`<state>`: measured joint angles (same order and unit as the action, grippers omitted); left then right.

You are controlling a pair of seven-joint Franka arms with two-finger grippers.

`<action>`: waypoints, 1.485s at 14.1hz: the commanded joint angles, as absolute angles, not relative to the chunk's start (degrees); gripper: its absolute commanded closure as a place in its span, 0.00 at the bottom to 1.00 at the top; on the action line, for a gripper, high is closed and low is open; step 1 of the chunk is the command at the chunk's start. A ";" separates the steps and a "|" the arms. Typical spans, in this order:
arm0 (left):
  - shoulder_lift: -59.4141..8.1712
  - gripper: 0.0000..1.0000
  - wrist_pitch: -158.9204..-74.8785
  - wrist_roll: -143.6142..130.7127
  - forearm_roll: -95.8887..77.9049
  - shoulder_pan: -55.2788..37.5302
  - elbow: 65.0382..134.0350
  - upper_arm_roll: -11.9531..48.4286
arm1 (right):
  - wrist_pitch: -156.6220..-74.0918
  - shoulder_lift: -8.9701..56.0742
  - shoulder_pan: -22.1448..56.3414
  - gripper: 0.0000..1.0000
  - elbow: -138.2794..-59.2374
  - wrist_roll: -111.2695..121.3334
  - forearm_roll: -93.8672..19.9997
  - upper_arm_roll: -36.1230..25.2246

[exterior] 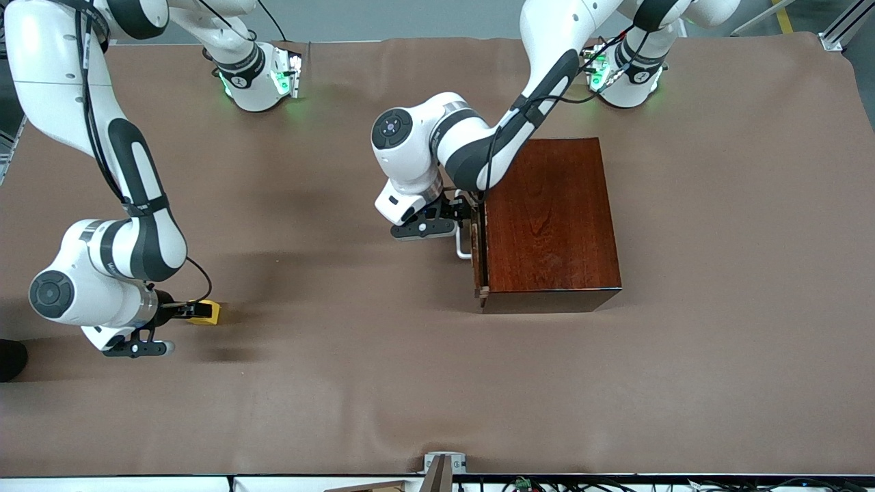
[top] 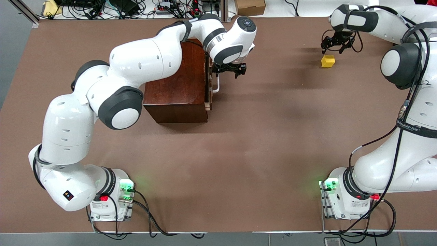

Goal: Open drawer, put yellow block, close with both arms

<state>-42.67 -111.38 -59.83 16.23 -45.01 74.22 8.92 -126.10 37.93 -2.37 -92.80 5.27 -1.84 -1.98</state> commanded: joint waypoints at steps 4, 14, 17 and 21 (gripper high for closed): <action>-44.38 0.00 -117.15 -62.40 17.23 -46.23 72.77 8.96 | -132.80 37.88 -3.34 0.00 -97.47 3.70 -1.32 -1.58; -44.91 0.00 -123.66 -62.31 14.77 -46.58 72.60 9.58 | -133.07 38.76 -3.43 0.74 -97.03 2.37 -1.85 -1.58; -44.82 0.00 -124.71 -62.14 13.89 -46.67 72.51 9.67 | -132.37 38.23 -3.69 0.95 -95.98 2.90 -1.76 -1.76; -44.82 0.00 -125.33 -61.87 13.80 -46.58 72.16 9.84 | -130.35 34.20 -3.61 1.00 -95.45 3.25 -1.05 -1.76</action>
<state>-42.84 -117.36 -60.85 15.63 -45.39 74.89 9.06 -132.56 37.71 -3.20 -95.04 3.06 -1.83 -2.29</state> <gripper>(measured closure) 0.000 0.441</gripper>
